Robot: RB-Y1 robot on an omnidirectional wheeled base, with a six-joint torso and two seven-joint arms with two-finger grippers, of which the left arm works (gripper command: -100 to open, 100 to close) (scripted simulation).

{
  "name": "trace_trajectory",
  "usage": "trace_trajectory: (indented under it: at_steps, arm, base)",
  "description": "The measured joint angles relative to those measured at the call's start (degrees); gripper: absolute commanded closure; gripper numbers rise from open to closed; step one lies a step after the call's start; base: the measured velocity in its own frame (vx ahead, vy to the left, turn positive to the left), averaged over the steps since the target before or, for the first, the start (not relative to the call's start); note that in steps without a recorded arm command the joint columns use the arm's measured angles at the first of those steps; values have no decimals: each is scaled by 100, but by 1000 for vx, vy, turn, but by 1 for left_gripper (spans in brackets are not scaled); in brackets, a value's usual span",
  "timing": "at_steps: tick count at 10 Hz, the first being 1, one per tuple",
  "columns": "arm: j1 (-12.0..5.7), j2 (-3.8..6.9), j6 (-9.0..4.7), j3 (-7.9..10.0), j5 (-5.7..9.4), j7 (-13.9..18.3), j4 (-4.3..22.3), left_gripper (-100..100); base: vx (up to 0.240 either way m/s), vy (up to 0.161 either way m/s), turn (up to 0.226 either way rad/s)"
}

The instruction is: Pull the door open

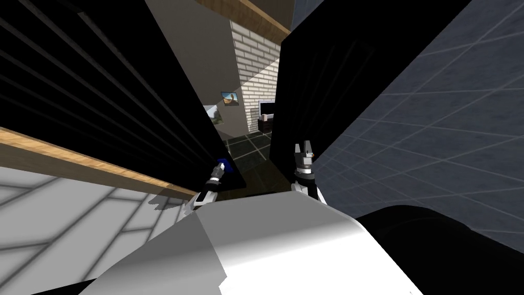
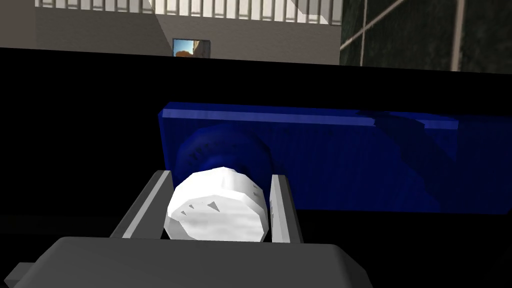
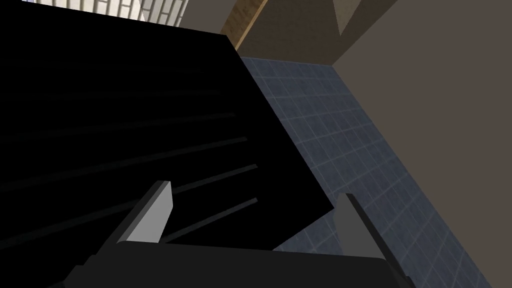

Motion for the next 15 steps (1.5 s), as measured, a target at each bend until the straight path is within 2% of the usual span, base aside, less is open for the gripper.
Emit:
trace_trajectory:
  at_steps: [5, 7, 8, 9, 15]
  arm:
    - [384, 432, -381, -239, 45, 281, -197, 100]
    - [512, 551, -497, -319, 56, 360, -255, 100]
    - [529, 551, -506, -341, 52, 369, -249, 100]
    - [563, 603, -545, -357, 54, 398, -254, 100]
    - [706, 950, -963, -511, 51, 651, -206, 100]
  base:
    - [-208, 86, -122]
    - [-145, 64, -64]
    - [-130, 49, -123]
    - [-175, 71, -152]
    - [-208, 94, -134]
